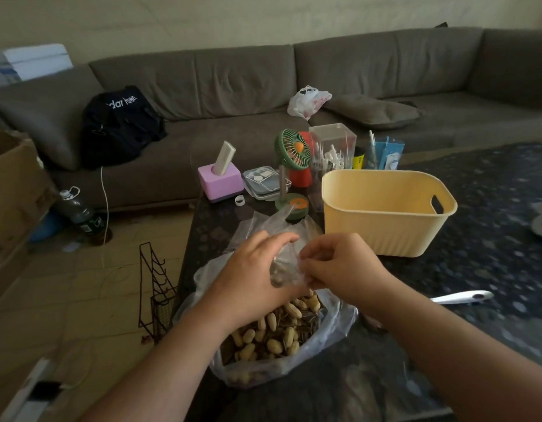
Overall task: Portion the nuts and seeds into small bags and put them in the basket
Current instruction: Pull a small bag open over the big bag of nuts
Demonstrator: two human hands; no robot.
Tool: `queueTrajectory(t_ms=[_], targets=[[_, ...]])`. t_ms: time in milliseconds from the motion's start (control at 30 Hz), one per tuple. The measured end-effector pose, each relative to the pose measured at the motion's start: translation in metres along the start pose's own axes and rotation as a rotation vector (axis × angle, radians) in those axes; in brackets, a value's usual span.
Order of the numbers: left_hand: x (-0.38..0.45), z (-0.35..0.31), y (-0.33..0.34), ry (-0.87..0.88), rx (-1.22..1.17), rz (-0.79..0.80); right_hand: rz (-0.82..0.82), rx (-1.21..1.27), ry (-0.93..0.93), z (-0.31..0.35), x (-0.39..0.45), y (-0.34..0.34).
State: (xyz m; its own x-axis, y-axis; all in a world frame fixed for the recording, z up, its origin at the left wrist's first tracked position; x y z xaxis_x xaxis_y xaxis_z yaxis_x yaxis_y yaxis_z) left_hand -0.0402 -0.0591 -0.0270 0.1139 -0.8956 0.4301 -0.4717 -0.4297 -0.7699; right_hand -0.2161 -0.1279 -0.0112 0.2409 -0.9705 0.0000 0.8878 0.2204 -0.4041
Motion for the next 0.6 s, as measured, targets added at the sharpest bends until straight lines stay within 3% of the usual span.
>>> queueTrajectory(t_ms=[167,367,433,600], targets=[[-0.004,0.003,0.001,-0.022,-0.050,-0.037,-0.029,0.114,0.064,0.002,-0.002,-0.003],[-0.006,-0.003,0.002,-0.037,-0.066,-0.049,0.077,0.252,0.087,0.007,-0.006,0.002],[-0.007,-0.005,0.002,-0.052,-0.076,-0.039,0.087,0.208,0.046,0.007,-0.007,0.002],[-0.009,-0.012,0.006,-0.013,-0.006,0.015,-0.072,0.018,-0.171,0.006,-0.005,0.000]])
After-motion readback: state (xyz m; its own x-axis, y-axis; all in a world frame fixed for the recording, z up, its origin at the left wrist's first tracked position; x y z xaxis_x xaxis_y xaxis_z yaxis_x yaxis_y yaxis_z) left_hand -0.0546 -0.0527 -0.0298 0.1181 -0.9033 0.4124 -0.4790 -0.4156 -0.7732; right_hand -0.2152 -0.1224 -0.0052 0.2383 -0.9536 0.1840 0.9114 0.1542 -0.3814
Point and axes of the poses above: each hand's wrist, its own x-axis towards the middle knuckle, its own y-axis out of the palm, z = x × y, the point moved 2 cm from there along x, towards the middle knuckle, and after that the axes turned 13 degrees about -z, right-handed, at the moved point
